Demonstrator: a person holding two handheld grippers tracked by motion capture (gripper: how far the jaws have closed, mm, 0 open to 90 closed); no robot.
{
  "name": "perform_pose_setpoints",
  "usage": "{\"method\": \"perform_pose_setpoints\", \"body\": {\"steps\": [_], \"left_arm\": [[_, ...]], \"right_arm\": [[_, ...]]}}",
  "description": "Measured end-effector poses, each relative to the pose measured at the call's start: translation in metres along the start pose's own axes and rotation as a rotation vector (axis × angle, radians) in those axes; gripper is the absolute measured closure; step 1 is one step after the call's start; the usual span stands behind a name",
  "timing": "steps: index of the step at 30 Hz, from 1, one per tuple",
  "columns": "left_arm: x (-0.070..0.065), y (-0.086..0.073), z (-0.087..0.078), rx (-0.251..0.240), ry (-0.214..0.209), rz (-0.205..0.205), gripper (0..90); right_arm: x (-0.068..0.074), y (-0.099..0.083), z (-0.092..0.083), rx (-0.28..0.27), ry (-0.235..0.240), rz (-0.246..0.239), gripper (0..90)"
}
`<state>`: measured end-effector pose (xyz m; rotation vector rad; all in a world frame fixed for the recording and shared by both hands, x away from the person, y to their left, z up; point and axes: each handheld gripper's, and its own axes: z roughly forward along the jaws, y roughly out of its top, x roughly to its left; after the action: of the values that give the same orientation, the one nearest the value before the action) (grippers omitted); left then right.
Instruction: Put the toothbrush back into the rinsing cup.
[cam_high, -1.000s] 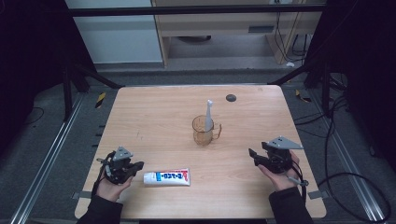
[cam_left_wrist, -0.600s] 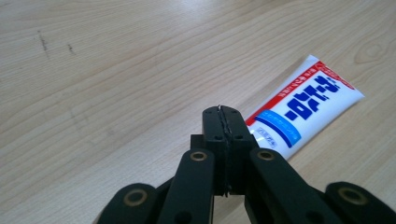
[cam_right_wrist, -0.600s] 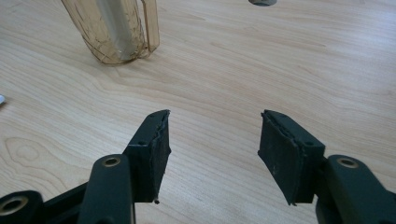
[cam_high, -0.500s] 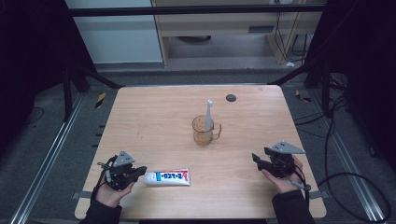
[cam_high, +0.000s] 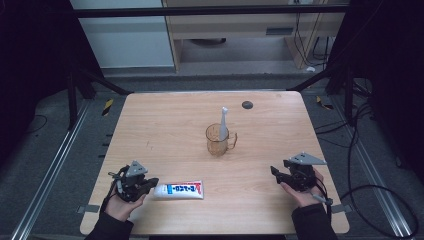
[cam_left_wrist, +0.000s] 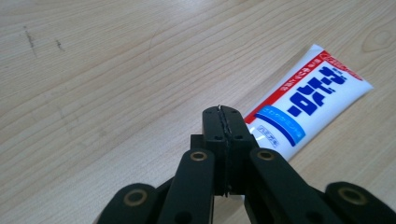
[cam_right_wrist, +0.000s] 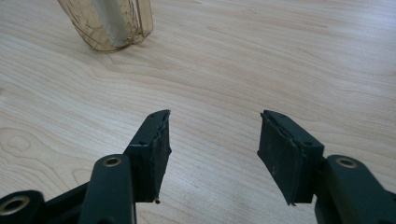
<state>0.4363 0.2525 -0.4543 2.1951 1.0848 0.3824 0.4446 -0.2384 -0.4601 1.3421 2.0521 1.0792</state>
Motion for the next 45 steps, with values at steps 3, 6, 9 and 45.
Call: {"method": "perform_pose_setpoints", "body": {"steps": [3, 6, 9, 45], "left_arm": [[0.001, 0.003, 0.007, 0.012, -0.004, 0.006, 89.7], [-0.001, 0.004, 0.011, 0.030, -0.008, 0.020, 89.8], [-0.001, 0.003, 0.010, 0.030, -0.009, 0.021, 89.8], [-0.014, -0.005, 0.005, 0.067, -0.039, 0.013, 89.4]], "right_arm": [[0.000, -0.001, 0.001, 0.007, -0.002, 0.004, 43.1], [-0.002, -0.001, 0.002, 0.015, -0.003, 0.009, 42.4], [-0.002, -0.002, 0.002, 0.021, -0.014, 0.012, 41.9], [-0.004, -0.002, 0.002, 0.044, -0.030, 0.019, 39.7]]}}
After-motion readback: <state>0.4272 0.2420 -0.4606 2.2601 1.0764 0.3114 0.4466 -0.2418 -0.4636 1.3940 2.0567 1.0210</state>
